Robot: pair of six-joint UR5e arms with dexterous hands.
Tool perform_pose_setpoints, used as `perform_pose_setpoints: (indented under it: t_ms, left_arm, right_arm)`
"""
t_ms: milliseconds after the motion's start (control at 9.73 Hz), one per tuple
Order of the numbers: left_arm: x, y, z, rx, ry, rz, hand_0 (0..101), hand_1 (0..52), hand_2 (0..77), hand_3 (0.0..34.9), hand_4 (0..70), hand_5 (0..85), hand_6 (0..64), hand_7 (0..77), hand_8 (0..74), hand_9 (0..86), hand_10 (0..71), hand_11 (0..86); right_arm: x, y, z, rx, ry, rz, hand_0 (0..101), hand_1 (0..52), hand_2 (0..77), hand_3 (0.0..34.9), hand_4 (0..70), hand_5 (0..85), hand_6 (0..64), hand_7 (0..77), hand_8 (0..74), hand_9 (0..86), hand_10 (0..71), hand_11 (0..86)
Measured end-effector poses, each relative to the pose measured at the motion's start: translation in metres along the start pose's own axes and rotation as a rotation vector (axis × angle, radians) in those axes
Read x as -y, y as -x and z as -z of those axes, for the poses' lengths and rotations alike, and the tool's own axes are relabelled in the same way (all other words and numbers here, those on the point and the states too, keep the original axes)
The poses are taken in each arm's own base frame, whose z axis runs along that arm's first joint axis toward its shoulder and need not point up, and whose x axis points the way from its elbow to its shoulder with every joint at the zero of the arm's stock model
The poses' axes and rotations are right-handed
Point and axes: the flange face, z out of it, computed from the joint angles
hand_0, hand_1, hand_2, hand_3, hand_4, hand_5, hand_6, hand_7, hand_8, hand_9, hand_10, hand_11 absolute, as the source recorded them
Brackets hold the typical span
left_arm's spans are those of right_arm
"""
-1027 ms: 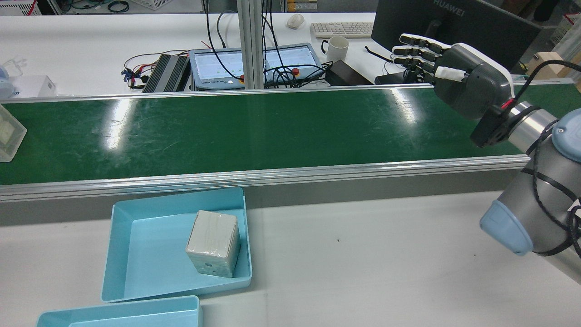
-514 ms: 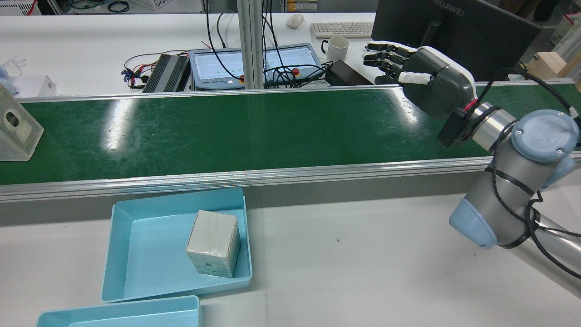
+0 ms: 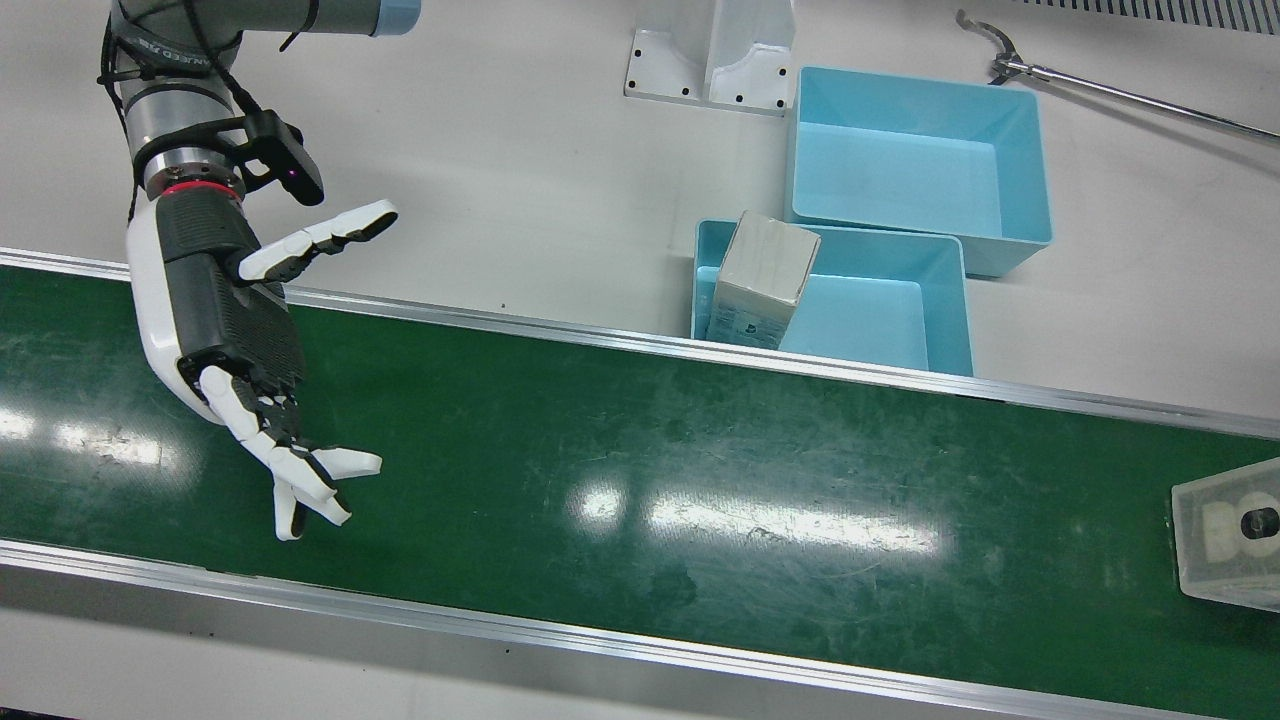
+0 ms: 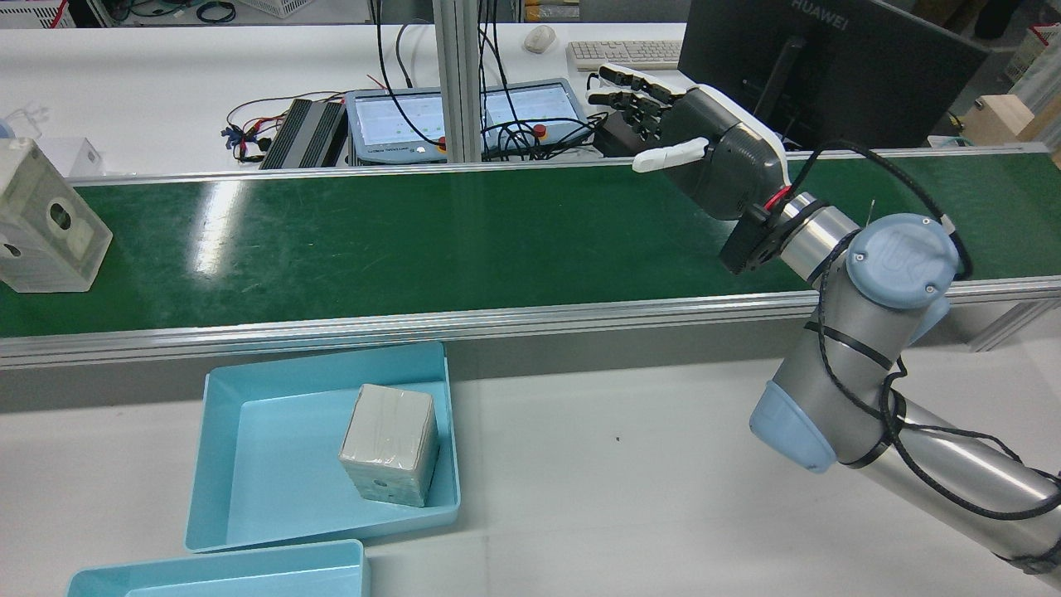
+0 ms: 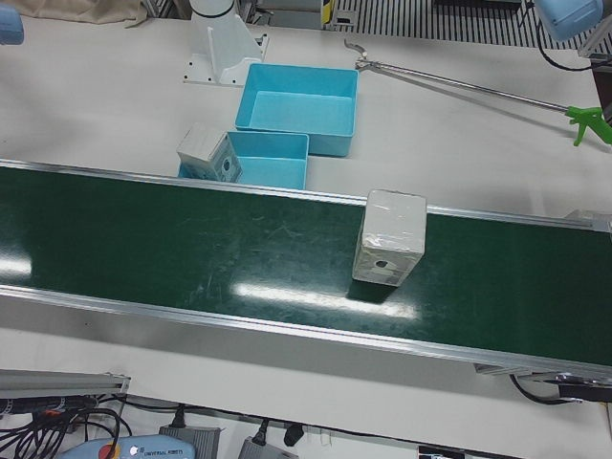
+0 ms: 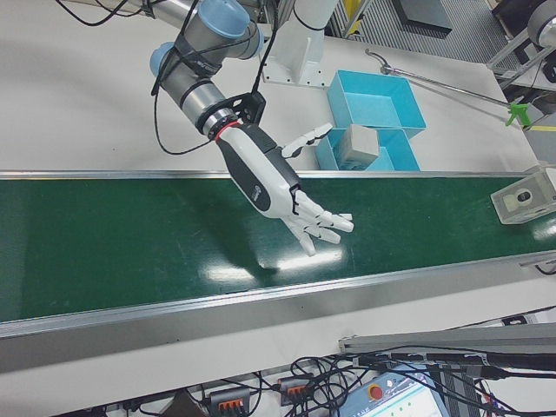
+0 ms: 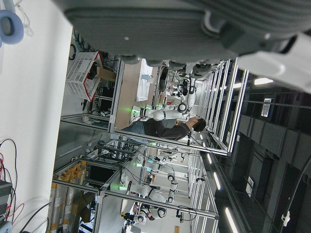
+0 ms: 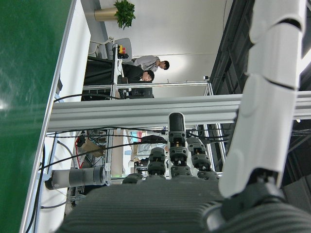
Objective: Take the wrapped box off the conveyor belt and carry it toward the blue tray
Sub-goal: 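Move the right hand along the belt toward the approaching wrapped box, then hold the open right hand over the belt as the box approaches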
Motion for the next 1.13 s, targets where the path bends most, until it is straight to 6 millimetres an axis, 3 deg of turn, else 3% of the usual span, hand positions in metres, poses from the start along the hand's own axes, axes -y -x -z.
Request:
perform_pose_setpoints:
  t_ms: [103,205,308,411,514,616,719,925,1027,1130]
  left_arm:
    - [0.000,0.000,0.000,0.000,0.000,0.000,0,0.0,0.5,0.0,0.0,1.1,0.0,0.5,0.5,0.0,0.5,0.5]
    - [0.000,0.000,0.000,0.000,0.000,0.000,0,0.0,1.1,0.0,0.0,1.1,0.5,0.5,0.5,0.5,0.0,0.5]
    - [0.000,0.000,0.000,0.000,0.000,0.000,0,0.0,1.1,0.0,0.0,1.1,0.5,0.5,0.5,0.5,0.0,0.5]
    - [0.000,0.000,0.000,0.000,0.000,0.000,0,0.0,0.5,0.0,0.5,1.1,0.5,0.5,0.5,0.0,0.0,0.5]
    - [0.000,0.000,0.000,0.000,0.000,0.000,0,0.0,0.5,0.0,0.5,1.1,0.5,0.5,0.5,0.0,0.0,0.5]
    - [0.000,0.000,0.000,0.000,0.000,0.000,0,0.0,1.1,0.0,0.5,1.1,0.5,0.5,0.5,0.5,0.5,0.5]
    - [0.000,0.000,0.000,0.000,0.000,0.000,0,0.0,1.1,0.0,0.0,1.1,0.5,0.5,0.5,0.0,0.5,0.5]
    - [0.000,0.000,0.000,0.000,0.000,0.000,0,0.0,1.1,0.0,0.5,1.1,0.0,0.5,0.5,0.0,0.0,0.5]
    - [0.000,0.000,0.000,0.000,0.000,0.000,0,0.0,1.1,0.0,0.5,1.1,0.5,0.5,0.5,0.5,0.0,0.5]
    - [0.000,0.000,0.000,0.000,0.000,0.000,0,0.0,1.1,0.0,0.5,1.1,0.5,0.5,0.5,0.5,0.0,0.5]
  right_arm:
    - [-0.007,-0.015,-0.006,-0.008,0.009,0.002,45,10.4,7.6,0.1,12.0,8.7,10.9,24.5,15.3,19.1,1.1,2.2]
    - [-0.009,-0.027,-0.009,-0.016,0.010,0.004,45,10.4,8.7,0.1,8.7,7.1,9.8,20.7,6.5,10.9,0.0,1.6]
    - [-0.010,-0.032,-0.010,-0.018,0.008,0.006,46,13.1,8.2,0.1,8.2,9.3,5.5,14.7,2.7,4.4,0.0,1.6]
    - [-0.010,-0.035,-0.010,-0.018,-0.001,0.009,46,13.1,8.2,0.1,8.2,9.3,5.5,14.7,2.7,4.4,0.0,1.6]
    - [-0.011,-0.035,-0.009,-0.010,-0.023,0.015,47,13.1,10.4,0.2,8.2,10.4,6.0,16.9,2.7,4.4,0.0,1.6]
    - [-0.014,-0.034,-0.009,-0.001,-0.052,0.025,48,17.5,11.4,0.1,8.2,12.0,6.0,16.9,2.7,4.4,0.0,1.6]
    - [-0.019,-0.033,-0.010,0.004,-0.082,0.036,50,18.5,12.0,0.0,5.4,12.0,4.4,14.2,2.7,2.7,0.0,1.6]
    - [-0.032,-0.030,-0.010,0.005,-0.128,0.053,52,21.3,13.1,0.0,7.1,13.6,3.3,14.2,2.7,2.7,0.0,1.1]
    - [-0.035,-0.029,-0.009,0.005,-0.140,0.057,50,16.4,14.2,0.1,5.4,12.5,3.3,13.1,2.7,2.7,0.0,1.1]
    - [-0.037,-0.029,-0.009,0.005,-0.146,0.058,50,16.4,14.2,0.1,5.4,12.5,3.3,13.1,2.7,2.7,0.0,1.1]
